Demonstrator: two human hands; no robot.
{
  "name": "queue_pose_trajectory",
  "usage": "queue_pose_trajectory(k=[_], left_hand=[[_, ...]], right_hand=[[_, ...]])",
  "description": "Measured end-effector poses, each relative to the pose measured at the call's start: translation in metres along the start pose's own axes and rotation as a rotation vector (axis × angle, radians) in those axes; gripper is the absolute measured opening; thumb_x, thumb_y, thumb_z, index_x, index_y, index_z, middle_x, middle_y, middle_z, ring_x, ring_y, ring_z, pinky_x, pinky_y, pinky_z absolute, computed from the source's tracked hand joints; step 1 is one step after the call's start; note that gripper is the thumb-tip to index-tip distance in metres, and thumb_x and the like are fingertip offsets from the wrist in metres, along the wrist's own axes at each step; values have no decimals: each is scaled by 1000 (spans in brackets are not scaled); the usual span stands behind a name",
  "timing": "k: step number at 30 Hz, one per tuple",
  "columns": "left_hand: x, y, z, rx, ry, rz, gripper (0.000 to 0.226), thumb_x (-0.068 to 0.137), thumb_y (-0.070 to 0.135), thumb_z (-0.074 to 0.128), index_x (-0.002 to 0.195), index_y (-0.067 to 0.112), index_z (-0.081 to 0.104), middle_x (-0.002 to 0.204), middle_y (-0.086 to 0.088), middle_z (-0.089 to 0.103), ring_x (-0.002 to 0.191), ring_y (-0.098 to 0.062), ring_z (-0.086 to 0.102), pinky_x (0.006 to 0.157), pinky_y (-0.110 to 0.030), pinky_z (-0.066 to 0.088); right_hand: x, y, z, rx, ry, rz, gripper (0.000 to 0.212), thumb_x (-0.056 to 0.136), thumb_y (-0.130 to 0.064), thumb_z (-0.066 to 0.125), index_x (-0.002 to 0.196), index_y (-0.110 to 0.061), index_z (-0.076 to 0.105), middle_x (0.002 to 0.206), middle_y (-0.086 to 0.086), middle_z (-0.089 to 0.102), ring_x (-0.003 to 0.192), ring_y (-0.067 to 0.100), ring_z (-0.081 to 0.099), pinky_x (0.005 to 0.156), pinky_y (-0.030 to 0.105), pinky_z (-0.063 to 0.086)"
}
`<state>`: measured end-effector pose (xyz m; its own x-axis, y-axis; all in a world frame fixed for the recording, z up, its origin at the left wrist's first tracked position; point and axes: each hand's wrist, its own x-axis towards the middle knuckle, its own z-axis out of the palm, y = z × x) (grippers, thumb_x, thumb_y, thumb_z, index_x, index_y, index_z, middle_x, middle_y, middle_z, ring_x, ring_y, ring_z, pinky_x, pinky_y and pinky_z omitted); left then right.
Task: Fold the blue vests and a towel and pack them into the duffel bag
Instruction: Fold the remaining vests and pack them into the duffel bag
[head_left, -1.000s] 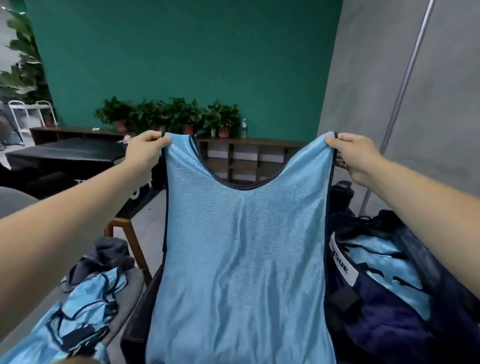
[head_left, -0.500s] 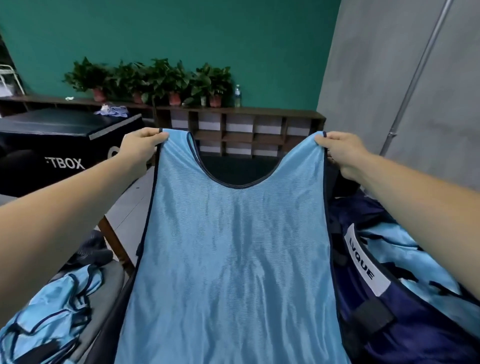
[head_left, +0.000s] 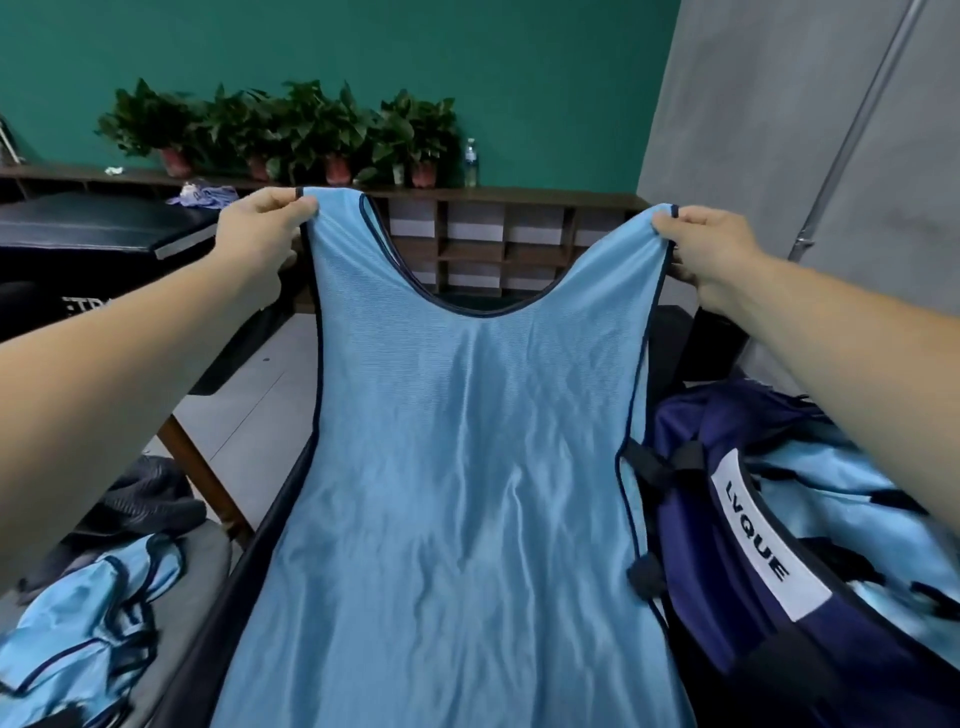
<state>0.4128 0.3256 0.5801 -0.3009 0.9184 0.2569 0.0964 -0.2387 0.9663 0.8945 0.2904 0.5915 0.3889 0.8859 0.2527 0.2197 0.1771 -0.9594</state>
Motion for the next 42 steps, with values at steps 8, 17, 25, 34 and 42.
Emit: queue_pose_trajectory(k=[8, 17, 25, 34, 42], left_hand=[[-36, 7, -14, -128, -47, -24, 20, 91, 37, 79, 108, 28, 78, 86, 13, 69, 73, -4, 57, 69, -25, 41], [-125, -23, -50, -230, -76, -168, 23, 88, 38, 79, 107, 25, 79, 106, 12, 77, 103, -10, 67, 87, -30, 43], [-197, -41, -68, -209, -63, -201, 17, 91, 40, 79, 99, 25, 80, 102, 14, 77, 99, -8, 64, 91, -36, 39], [-239, -66, -104, 81, -205, -357, 42, 88, 46, 83, 108, 9, 82, 104, 2, 80, 105, -18, 68, 94, -40, 43], [-254, -72, -127, 373, -546, -563, 58, 69, 50, 97, 81, -3, 78, 66, -4, 50, 53, -10, 40, 53, -26, 23]], right_hand=[[-44, -18, -11, 58, -53, 7, 19, 95, -35, 79, 104, -19, 74, 98, 4, 68, 84, 21, 59, 69, 27, 52], [-155, -4, -27, 123, -1, 136, 13, 87, -25, 84, 98, -23, 77, 112, -4, 73, 110, 13, 65, 88, 32, 52], [-255, 17, -23, 20, -121, 57, 31, 92, -26, 78, 79, -3, 61, 77, 4, 53, 76, 16, 49, 75, 37, 41], [-330, 49, -35, -307, -239, -51, 58, 91, -30, 82, 61, -13, 36, 65, -4, 38, 62, 9, 38, 64, 33, 31], [-349, 72, -55, -492, -390, 178, 53, 83, -51, 86, 61, -21, 48, 59, -7, 42, 53, 11, 37, 59, 31, 30]])
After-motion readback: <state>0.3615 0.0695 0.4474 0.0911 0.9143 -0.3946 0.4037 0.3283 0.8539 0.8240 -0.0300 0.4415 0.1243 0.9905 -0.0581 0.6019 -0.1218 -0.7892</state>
